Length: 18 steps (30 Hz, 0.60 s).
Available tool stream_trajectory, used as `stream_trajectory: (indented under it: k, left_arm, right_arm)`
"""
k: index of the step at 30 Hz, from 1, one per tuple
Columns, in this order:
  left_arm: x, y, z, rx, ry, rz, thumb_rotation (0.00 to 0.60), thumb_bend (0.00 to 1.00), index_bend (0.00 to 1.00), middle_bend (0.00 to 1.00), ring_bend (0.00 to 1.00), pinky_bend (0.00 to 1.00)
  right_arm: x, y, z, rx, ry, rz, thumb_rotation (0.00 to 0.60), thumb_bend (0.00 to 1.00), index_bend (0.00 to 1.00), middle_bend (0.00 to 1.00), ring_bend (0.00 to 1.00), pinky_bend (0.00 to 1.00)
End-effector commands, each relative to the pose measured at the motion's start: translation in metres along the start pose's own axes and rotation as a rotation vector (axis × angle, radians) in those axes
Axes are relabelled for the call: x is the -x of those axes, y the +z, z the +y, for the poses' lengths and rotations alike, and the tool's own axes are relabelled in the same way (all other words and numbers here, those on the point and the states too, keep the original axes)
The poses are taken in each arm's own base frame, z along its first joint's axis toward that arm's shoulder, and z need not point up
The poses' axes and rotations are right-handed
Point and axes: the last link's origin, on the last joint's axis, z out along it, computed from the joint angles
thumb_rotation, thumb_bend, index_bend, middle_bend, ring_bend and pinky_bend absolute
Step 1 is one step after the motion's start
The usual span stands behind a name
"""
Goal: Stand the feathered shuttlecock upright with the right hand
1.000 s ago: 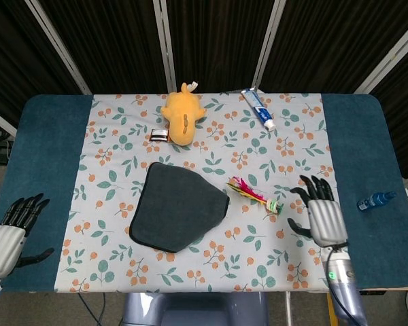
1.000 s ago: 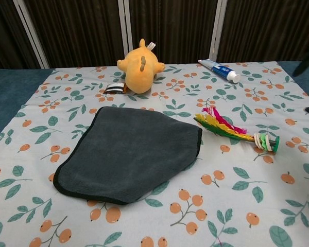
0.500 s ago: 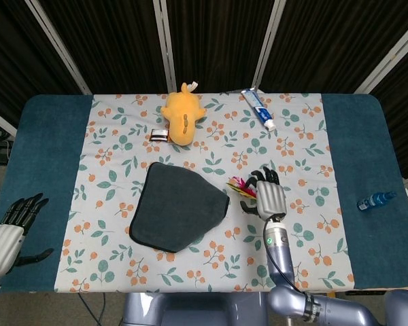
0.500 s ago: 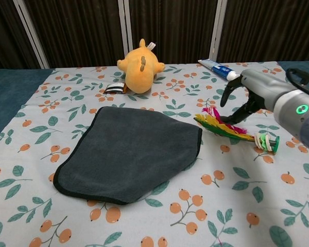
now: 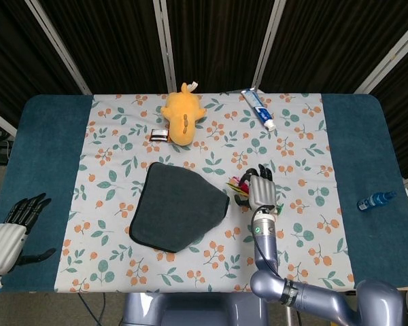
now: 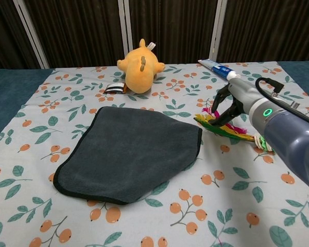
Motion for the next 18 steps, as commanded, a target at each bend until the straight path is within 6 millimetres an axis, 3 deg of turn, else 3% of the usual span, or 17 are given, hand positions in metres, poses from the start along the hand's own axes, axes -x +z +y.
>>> stream_trajectory:
  k: [1,18]
  left_arm:
    - [0.0,0.0,0.001,0.003,-0.002,-0.001,0.597,0.18,0.0,0.0,0.0,0.0]
    - [-0.001,0.001,0.002,0.009,-0.023,-0.008,0.597,0.18,0.0,0.0,0.0,0.0]
  right_arm:
    - [0.004,0.0,-0.005,-0.009,0.009,0.0,0.6,0.2,0.5,0.22,0.0,0.0]
    - [0.018,0.011,-0.006,0.002,0.023,0.029,0.6,0.23,0.56,0.3,0.0,0.0]
